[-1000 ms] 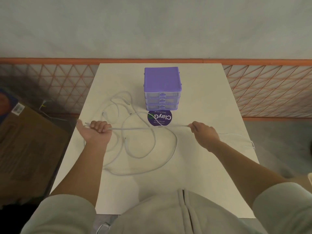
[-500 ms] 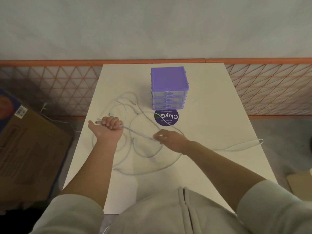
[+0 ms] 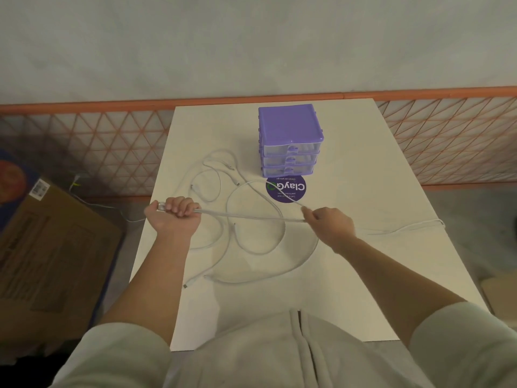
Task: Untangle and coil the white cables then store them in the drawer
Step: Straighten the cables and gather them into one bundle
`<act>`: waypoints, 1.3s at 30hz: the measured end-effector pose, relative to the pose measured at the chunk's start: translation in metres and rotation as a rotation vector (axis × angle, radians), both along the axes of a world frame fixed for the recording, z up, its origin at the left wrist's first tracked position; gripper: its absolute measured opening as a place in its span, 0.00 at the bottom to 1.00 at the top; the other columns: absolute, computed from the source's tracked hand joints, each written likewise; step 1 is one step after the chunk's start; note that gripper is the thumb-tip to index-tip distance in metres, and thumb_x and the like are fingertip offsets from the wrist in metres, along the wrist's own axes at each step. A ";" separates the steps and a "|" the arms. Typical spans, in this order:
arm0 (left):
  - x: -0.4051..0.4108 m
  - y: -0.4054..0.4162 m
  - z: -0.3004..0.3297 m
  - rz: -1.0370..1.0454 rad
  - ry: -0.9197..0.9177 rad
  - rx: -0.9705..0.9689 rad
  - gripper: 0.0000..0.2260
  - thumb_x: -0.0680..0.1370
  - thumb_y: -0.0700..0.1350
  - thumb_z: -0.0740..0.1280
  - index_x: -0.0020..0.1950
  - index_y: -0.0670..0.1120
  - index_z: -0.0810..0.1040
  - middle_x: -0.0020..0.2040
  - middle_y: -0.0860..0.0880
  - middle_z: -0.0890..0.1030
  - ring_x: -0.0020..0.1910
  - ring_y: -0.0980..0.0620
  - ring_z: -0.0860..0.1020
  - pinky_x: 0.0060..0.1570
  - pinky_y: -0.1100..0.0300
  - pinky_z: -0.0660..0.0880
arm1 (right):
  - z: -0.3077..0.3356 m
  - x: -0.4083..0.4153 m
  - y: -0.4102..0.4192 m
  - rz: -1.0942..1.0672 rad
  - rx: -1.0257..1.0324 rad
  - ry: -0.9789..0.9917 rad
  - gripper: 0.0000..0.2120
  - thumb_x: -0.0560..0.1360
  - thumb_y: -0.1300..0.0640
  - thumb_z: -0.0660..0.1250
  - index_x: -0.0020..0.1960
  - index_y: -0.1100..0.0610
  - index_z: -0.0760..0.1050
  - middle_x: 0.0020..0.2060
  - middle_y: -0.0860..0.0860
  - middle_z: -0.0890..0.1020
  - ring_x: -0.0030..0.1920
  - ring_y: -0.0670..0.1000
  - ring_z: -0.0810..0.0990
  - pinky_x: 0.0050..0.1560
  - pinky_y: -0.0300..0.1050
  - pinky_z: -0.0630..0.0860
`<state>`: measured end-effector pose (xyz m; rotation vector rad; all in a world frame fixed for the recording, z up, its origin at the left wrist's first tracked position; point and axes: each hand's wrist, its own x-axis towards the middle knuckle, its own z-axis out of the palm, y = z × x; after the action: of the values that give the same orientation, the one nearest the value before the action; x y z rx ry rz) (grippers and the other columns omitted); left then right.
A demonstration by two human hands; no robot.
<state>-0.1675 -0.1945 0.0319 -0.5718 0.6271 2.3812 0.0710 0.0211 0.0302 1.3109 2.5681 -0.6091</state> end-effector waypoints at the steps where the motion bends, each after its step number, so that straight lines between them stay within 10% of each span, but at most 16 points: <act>1: 0.000 0.000 0.001 0.006 -0.003 -0.006 0.17 0.73 0.51 0.54 0.26 0.47 0.62 0.23 0.52 0.60 0.21 0.54 0.57 0.23 0.65 0.55 | 0.000 0.004 0.004 -0.016 0.014 -0.025 0.29 0.80 0.36 0.47 0.40 0.53 0.79 0.33 0.51 0.79 0.24 0.53 0.77 0.32 0.41 0.72; 18: 0.013 -0.015 -0.020 -0.051 -0.038 -0.212 0.27 0.81 0.65 0.47 0.30 0.48 0.61 0.24 0.53 0.58 0.20 0.55 0.56 0.18 0.65 0.53 | -0.044 0.055 0.041 0.074 0.218 -0.337 0.20 0.82 0.47 0.50 0.42 0.56 0.76 0.34 0.50 0.77 0.36 0.55 0.78 0.35 0.42 0.67; 28: 0.007 -0.017 -0.008 -0.062 0.023 -0.288 0.24 0.82 0.64 0.49 0.33 0.49 0.61 0.24 0.53 0.57 0.18 0.56 0.55 0.17 0.65 0.50 | -0.036 -0.001 0.003 0.207 0.032 -0.123 0.13 0.78 0.47 0.63 0.61 0.49 0.69 0.56 0.48 0.77 0.37 0.52 0.75 0.39 0.42 0.71; 33: 0.013 -0.029 -0.008 -0.010 0.027 -0.293 0.24 0.82 0.64 0.49 0.33 0.49 0.62 0.25 0.53 0.57 0.19 0.55 0.54 0.18 0.65 0.50 | -0.037 -0.040 -0.023 0.456 0.044 -0.049 0.10 0.78 0.50 0.63 0.58 0.50 0.74 0.57 0.49 0.76 0.59 0.53 0.74 0.52 0.46 0.71; 39: 0.031 -0.054 -0.023 0.076 0.010 -0.392 0.25 0.81 0.65 0.49 0.33 0.49 0.63 0.28 0.53 0.58 0.22 0.55 0.56 0.20 0.65 0.55 | -0.026 -0.092 -0.064 0.769 -0.037 0.019 0.10 0.80 0.51 0.63 0.58 0.49 0.80 0.56 0.49 0.76 0.62 0.51 0.70 0.56 0.46 0.70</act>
<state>-0.1369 -0.2487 0.0087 -0.7597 1.1066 2.3430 -0.0207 -0.0427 0.0044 0.2310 2.7519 -0.4954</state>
